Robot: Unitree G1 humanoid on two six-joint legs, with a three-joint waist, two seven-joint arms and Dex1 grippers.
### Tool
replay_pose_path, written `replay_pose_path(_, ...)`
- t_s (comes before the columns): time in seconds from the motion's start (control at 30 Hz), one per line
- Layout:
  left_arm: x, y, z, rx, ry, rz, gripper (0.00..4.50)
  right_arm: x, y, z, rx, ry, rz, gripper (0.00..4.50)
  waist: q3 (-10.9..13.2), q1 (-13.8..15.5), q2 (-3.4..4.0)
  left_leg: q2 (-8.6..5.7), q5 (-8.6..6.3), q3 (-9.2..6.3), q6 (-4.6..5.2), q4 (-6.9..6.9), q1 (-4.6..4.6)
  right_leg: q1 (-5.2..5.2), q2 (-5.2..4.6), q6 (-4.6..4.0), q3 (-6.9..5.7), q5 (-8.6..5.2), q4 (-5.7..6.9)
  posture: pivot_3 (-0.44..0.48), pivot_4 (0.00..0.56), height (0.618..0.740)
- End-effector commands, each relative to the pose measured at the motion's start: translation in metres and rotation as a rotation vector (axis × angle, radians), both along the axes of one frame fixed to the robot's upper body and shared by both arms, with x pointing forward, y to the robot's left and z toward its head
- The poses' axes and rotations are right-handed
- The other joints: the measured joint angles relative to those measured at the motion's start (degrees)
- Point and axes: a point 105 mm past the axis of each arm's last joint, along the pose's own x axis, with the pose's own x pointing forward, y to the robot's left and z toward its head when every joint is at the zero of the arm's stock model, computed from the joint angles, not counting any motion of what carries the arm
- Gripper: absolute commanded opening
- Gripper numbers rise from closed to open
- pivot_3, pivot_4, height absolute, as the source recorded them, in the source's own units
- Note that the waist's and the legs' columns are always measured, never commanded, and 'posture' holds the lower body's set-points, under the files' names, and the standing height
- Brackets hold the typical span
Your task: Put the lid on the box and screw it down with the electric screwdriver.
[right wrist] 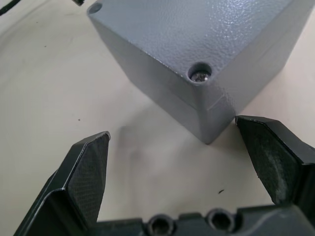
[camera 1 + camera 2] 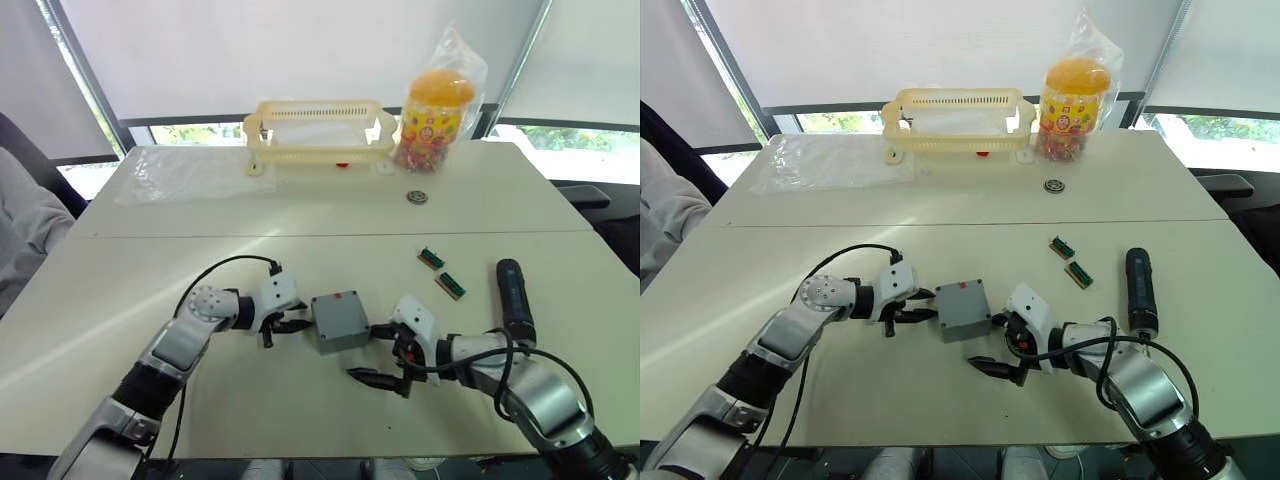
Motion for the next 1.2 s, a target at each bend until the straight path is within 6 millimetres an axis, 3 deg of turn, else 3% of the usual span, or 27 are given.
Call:
replay_pose_path(0.03,0.003,-0.005,-0.003,0.022,-0.02,-0.027,1.75,-0.005,0.003,0.012,0.017,-0.035,0.01,4.47,0.0,0.0,0.0,0.0,0.0,0.0,0.0,0.0,0.0,0.0,0.0,0.0,0.0,0.0,0.0,0.0,0.15,0.74)
replay_pose_path(0.23,0.008,-0.008,0.0,0.002,-0.026,-0.02,1.75,-0.006,0.0,0.011,0.002,-0.023,-0.018,4.47,0.0,0.0,0.0,0.0,0.0,-0.01,0.0,0.01,0.0,0.02,0.0,0.0,-0.01,0.0,0.0,0.0,0.15,0.74)
replay_pose_path(0.33,0.006,-0.001,0.006,-0.016,-0.001,-0.004,1.75,-0.001,-0.011,0.016,-0.022,-0.046,-0.059,4.47,0.0,0.0,0.0,0.0,0.0,-0.01,0.0,0.02,0.0,0.02,0.0,0.0,-0.01,0.0,0.0,0.0,0.15,0.74)
replay_pose_path(0.47,-0.004,0.025,0.029,-0.039,0.056,0.009,1.75,0.003,-0.035,0.048,0.039,-0.071,-0.143,4.47,0.0,-0.6,-0.01,0.02,0.0,0.01,0.0,-0.02,-0.02,-0.05,0.01,0.01,0.01,0.0,0.0,0.0,0.15,0.74)
replay_pose_path(0.6,-0.013,0.038,0.079,-0.166,0.086,0.004,1.75,0.008,-0.069,0.095,0.221,-0.089,-0.254,4.47,0.0,-0.3,-0.01,0.09,0.0,-0.11,0.0,-0.07,-0.05,-0.13,0.08,-0.01,-0.07,-0.01,0.12,0.0,0.15,0.74)
replay_pose_path(0.7,-0.02,0.027,0.111,-0.263,0.077,-0.041,1.75,0.038,-0.097,0.112,0.242,-0.21,-0.399,4.47,0.0,-0.1,-0.03,0.07,0.0,-0.12,0.0,0.0,0.01,0.04,0.06,-0.01,-0.13,-0.01,0.06,0.0,0.15,0.74)
replay_pose_path(0.77,-0.023,0.021,0.122,-0.292,0.073,-0.059,1.75,0.056,-0.109,0.115,0.223,-0.267,-0.467,4.47,0.0,-0.3,-0.02,0.03,0.0,-0.08,0.0,0.02,0.03,0.14,0.01,-0.01,-0.12,-0.01,-0.07,0.0,0.15,0.74)
replay_pose_path(0.87,-0.019,0.01,0.133,-0.321,0.034,-0.055,1.75,0.096,-0.124,0.104,0.13,-0.338,-0.564,4.47,0.0,-0.7,-0.02,0.02,0.0,0.06,0.0,-0.02,0.03,0.05,-0.01,0.01,-0.02,0.0,-0.08,0.0,0.15,0.74)
replay_pose_path(0.97,-0.017,0.004,0.134,-0.322,0.011,-0.047,1.75,0.12,-0.131,0.093,0.091,-0.35,-0.598,4.47,0.0,-0.9,-0.01,0.04,0.01,0.14,-0.01,-0.05,0.01,-0.08,0.02,0.01,0.06,0.0,0.02,0.0,0.15,0.74)
replay_pose_path(1.13,-0.018,-0.001,0.126,-0.308,0.0,-0.038,1.75,0.143,-0.131,0.079,0.071,-0.348,-0.584,2.11,0.1,-0.8,0.01,0.06,0.04,0.15,-0.05,-0.15,-0.03,-0.24,0.05,0.0,0.09,0.0,0.14,0.0,0.15,0.74)
replay_pose_path(1.2,-0.019,-0.001,0.123,-0.308,0.003,-0.03,1.75,0.149,-0.132,0.076,0.069,-0.349,-0.582,2.11,0.1,-0.8,0.02,0.05,0.05,0.19,-0.07,-0.12,-0.03,-0.23,0.04,0.01,0.14,0.0,0.13,0.0,0.15,0.74)
